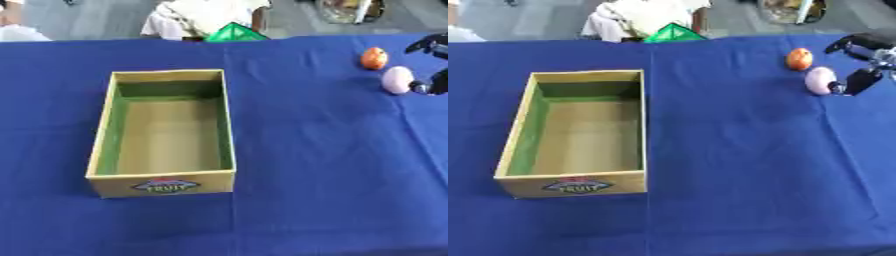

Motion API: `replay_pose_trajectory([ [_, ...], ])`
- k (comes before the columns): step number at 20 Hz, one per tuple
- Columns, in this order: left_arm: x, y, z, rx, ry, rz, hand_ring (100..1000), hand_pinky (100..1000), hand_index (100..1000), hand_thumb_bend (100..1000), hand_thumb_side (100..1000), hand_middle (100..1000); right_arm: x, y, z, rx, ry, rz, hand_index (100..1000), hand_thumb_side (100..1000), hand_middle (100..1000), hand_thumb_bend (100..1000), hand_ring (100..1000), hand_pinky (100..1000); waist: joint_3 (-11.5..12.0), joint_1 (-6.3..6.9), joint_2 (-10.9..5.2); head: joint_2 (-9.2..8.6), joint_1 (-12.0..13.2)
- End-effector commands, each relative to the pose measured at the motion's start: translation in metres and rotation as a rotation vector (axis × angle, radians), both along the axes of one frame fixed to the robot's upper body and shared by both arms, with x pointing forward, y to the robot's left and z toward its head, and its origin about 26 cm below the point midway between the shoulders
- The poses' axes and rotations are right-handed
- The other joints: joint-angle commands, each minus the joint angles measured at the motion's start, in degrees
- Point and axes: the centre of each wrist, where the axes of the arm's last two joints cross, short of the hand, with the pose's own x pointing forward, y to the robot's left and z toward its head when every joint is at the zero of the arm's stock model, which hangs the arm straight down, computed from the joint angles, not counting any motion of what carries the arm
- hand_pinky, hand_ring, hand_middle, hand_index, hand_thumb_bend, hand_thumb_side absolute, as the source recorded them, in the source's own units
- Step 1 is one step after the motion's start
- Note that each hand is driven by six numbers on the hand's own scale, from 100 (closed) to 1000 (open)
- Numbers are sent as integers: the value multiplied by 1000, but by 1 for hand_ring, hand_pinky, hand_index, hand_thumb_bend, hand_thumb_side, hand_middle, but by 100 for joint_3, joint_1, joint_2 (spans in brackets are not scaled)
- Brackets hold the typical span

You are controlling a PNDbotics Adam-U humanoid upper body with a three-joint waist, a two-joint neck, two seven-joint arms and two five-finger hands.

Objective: Pick up objects on the table and place them in the box.

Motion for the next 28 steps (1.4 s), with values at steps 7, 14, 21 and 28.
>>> replay_pose_trajectory([
  [7, 0, 1, 10, 26, -27, -11, 858, 750, 758, 271, 785, 722, 7, -9, 9, -47, 14, -37, 925, 127, 911, 270, 915, 868, 24, 17, 5, 30, -101],
  [14, 0, -1, 10, 21, -25, -17, 860, 750, 755, 264, 793, 722, 14, -14, 4, -21, -3, -94, 933, 103, 893, 235, 901, 852, 53, 56, 82, 30, -163],
  [21, 0, -3, 9, 16, -21, -23, 862, 750, 753, 257, 803, 722, 19, -13, 7, 5, -48, -129, 930, 108, 876, 161, 885, 833, 58, 71, 147, 30, -195],
  [28, 1, -4, 10, 18, -22, -28, 863, 750, 751, 249, 811, 722, 22, -15, 6, 14, -72, -179, 910, 103, 813, 101, 846, 791, 89, 93, 245, 30, -219],
])
